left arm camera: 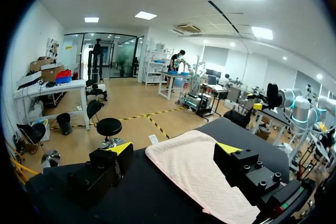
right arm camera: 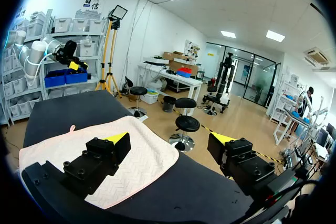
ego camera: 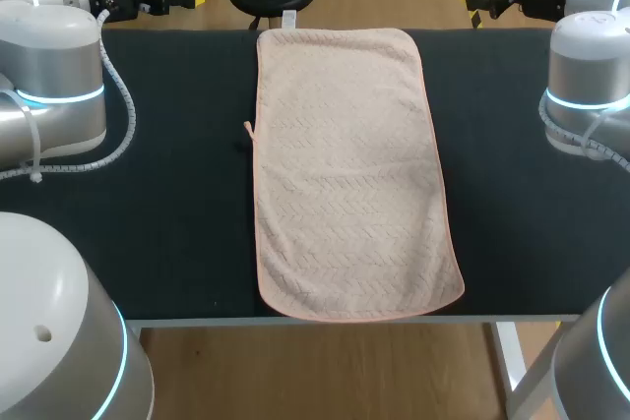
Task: Fold the towel
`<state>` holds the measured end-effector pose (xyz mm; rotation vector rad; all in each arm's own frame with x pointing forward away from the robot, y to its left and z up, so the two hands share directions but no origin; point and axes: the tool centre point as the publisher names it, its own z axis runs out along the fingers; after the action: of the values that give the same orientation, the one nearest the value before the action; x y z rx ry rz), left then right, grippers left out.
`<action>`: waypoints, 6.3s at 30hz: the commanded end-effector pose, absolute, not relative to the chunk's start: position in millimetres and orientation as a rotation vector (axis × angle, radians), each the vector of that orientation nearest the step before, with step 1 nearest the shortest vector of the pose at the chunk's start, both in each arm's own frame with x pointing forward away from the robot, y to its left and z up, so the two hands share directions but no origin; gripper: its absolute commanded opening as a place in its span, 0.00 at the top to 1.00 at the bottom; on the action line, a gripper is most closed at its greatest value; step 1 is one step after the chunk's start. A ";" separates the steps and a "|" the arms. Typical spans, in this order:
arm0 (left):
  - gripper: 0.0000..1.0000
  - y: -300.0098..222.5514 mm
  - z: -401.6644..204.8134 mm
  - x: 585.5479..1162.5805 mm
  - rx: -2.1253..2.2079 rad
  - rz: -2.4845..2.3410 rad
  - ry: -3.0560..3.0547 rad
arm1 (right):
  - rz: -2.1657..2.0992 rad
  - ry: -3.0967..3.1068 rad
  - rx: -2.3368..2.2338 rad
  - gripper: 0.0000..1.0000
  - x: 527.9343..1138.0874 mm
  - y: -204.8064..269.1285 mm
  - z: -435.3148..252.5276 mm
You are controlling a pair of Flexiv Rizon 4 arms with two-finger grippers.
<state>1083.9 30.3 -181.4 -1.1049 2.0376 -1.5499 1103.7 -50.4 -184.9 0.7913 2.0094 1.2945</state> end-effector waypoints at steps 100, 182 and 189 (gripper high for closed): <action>0.00 -79.8 -404.5 1023.5 -0.170 -0.122 2.998 | 0.023 2.880 -0.025 0.00 1027.2 22.5 -407.1; 1.00 -85.5 -432.3 1024.0 -0.087 -0.167 3.045 | 0.131 2.923 0.068 1.00 1024.5 9.0 -419.6; 1.00 -82.8 -411.5 1026.6 -0.097 -0.206 3.000 | 0.156 2.879 0.060 1.00 1030.9 11.2 -398.8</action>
<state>1032.8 -89.2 -423.5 -0.0965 3.0147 -0.1983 1034.6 13.7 -408.4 0.0568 2.8872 0.1596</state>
